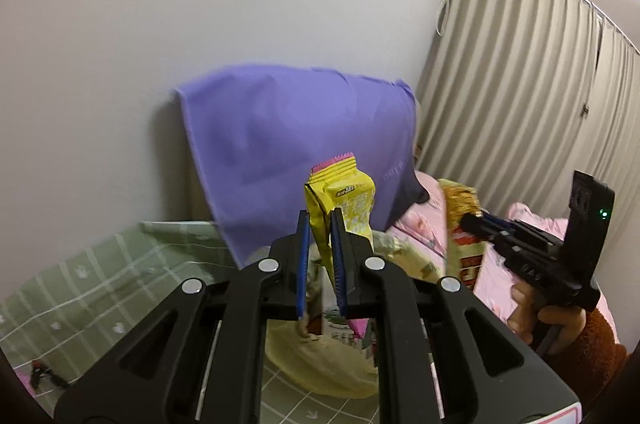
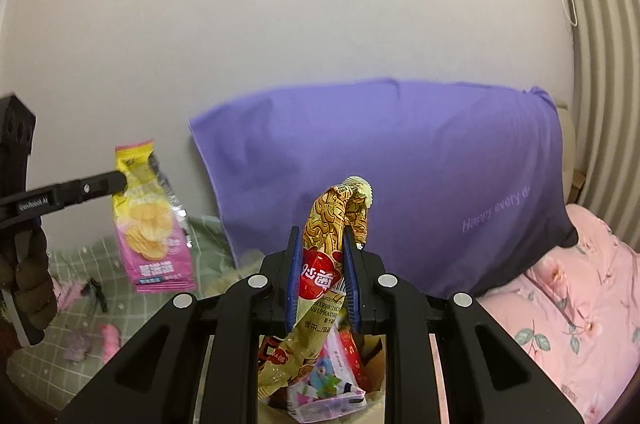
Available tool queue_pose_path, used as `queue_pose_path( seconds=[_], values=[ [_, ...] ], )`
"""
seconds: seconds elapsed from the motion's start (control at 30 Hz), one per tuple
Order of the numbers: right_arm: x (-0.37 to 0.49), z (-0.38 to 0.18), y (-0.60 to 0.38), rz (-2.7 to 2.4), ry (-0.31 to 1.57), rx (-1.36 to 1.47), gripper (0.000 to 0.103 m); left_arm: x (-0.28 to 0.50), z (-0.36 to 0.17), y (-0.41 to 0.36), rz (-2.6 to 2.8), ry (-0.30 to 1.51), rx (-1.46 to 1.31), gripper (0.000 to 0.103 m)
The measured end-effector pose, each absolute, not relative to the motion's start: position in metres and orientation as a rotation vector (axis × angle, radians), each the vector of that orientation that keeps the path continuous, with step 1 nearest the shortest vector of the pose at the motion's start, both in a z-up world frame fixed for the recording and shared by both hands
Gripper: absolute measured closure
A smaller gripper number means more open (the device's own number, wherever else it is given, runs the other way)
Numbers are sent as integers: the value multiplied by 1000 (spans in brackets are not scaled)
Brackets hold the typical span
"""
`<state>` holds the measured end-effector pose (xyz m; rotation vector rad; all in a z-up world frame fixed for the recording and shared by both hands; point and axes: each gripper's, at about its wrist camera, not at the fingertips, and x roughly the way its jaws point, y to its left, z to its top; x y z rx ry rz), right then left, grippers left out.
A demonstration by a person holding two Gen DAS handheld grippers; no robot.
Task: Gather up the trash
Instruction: 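Carry the chip bag and snack-stick wrapper with both tools into the trash bag, then open both tools to release the chip bag and wrapper into the trash bag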
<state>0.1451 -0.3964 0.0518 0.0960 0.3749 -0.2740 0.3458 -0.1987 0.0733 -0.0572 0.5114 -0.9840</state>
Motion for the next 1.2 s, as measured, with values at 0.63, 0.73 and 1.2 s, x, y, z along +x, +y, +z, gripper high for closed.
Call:
queue_pose_path(
  seconds=[0.63, 0.73, 1.2],
  values=[
    [188, -55, -398, -207, 707, -20, 84, 370, -47, -343, -1073, 774, 274, 93],
    [185, -55, -401, -205, 703, 2, 84, 369, -45, -340, -1073, 778, 268, 93],
    [168, -47, -395, -217, 684, 42, 84, 373, -35, -316, -1091, 829, 240, 93]
  ],
)
